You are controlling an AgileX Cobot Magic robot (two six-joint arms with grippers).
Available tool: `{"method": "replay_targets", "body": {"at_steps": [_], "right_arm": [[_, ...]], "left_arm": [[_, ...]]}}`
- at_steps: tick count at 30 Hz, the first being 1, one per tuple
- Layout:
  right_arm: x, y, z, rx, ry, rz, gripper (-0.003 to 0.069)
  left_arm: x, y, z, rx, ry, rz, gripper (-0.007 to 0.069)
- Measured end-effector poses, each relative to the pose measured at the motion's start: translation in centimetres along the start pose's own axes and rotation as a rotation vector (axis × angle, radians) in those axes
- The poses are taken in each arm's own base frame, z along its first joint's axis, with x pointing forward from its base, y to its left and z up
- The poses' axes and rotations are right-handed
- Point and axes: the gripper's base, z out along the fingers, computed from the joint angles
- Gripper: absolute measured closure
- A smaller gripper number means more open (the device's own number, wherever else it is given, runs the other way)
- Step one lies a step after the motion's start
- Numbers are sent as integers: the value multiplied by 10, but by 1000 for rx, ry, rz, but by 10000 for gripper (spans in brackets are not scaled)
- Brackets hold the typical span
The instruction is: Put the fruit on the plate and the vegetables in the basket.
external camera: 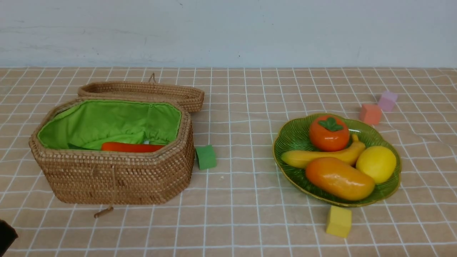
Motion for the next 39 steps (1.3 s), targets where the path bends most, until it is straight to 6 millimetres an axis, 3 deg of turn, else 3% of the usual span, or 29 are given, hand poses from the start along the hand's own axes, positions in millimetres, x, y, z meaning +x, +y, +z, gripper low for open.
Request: {"method": "replay_targets", "body": {"at_steps": [11, 21, 23, 29, 39], "right_arm": [[0, 0, 0, 1, 4, -1, 662], [0, 0, 0, 1, 3, -1, 655], [0, 0, 0, 2, 4, -1, 652], [0, 0, 0, 2, 4, -1, 648], [0, 0, 0, 2, 4, -1, 638]], "left_arm": [[9, 2, 2, -9, 18, 10, 598], [48, 26, 5, -374, 13, 118, 637], [66, 34, 6, -440, 43, 86, 637], [91, 40, 1, -514, 229, -79, 637], [94, 40, 0, -535, 227, -194, 637]]}}
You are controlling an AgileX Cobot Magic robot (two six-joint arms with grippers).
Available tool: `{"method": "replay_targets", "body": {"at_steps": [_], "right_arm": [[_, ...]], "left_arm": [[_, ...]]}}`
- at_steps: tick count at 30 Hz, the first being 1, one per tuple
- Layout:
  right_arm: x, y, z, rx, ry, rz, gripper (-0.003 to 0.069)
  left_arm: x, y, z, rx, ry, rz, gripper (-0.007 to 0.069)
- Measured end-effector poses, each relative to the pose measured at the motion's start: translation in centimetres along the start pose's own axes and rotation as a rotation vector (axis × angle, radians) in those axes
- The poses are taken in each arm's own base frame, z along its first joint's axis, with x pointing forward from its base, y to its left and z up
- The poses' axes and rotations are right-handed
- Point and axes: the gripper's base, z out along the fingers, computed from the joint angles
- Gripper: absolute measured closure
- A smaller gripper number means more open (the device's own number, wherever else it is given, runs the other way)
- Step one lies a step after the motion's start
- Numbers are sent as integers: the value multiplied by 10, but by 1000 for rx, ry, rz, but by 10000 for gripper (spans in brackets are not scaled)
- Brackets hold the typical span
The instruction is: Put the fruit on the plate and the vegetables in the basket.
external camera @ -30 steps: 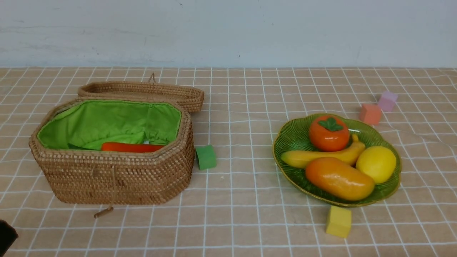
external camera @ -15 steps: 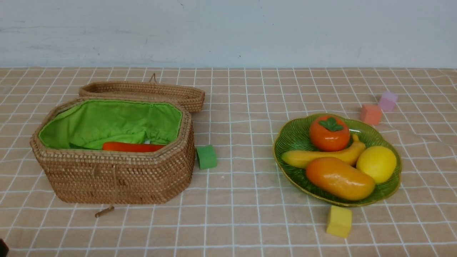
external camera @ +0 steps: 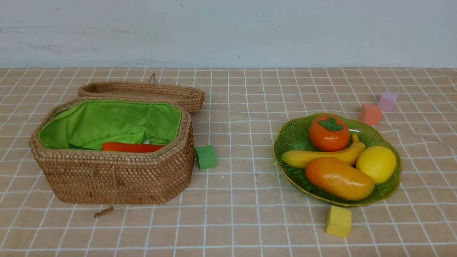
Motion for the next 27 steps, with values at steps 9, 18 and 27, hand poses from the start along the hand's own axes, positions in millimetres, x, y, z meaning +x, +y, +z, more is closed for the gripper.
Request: {"method": "replay_targets", "body": {"at_steps": [9, 18, 27], "right_arm": [[0, 0, 0, 0, 0, -3, 631], [0, 0, 0, 0, 0, -3, 621], [0, 0, 0, 0, 0, -3, 613]], "left_arm": [[0, 0, 0, -1, 0, 1, 637], [0, 0, 0, -1, 0, 1, 637], [0, 0, 0, -2, -1, 0, 636]]}}
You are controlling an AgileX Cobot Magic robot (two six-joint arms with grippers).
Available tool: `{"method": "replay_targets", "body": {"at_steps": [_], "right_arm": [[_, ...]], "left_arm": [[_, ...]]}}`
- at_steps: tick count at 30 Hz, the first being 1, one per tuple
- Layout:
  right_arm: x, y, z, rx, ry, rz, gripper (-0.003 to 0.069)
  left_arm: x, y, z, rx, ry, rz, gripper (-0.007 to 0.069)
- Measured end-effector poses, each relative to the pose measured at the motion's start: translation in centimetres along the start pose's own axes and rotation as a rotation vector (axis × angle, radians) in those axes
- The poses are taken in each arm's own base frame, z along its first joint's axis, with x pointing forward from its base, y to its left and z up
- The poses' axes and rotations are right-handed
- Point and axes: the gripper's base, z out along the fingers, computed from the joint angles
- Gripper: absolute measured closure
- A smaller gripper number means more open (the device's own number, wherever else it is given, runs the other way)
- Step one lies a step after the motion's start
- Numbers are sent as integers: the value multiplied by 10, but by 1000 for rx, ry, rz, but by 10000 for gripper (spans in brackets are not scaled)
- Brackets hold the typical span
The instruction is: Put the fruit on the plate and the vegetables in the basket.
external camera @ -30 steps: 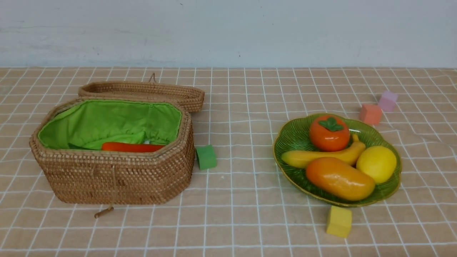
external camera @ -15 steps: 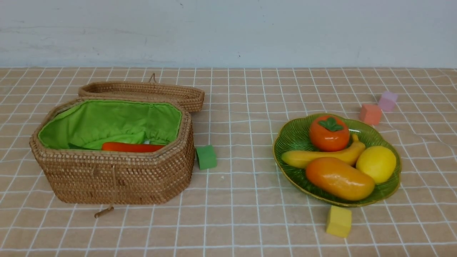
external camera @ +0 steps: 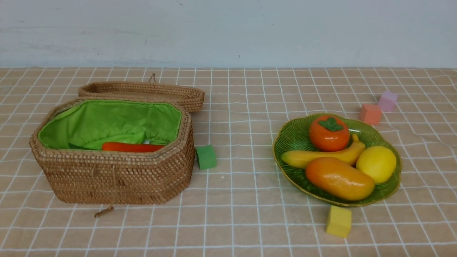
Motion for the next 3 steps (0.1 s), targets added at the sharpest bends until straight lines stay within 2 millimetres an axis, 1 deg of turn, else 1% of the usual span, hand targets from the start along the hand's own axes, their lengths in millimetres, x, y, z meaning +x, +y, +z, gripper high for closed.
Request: {"method": "replay_targets", "body": {"at_steps": [3], "right_arm": [[0, 0, 0, 0, 0, 0, 613]], "left_arm": [[0, 0, 0, 0, 0, 0, 634]]}}
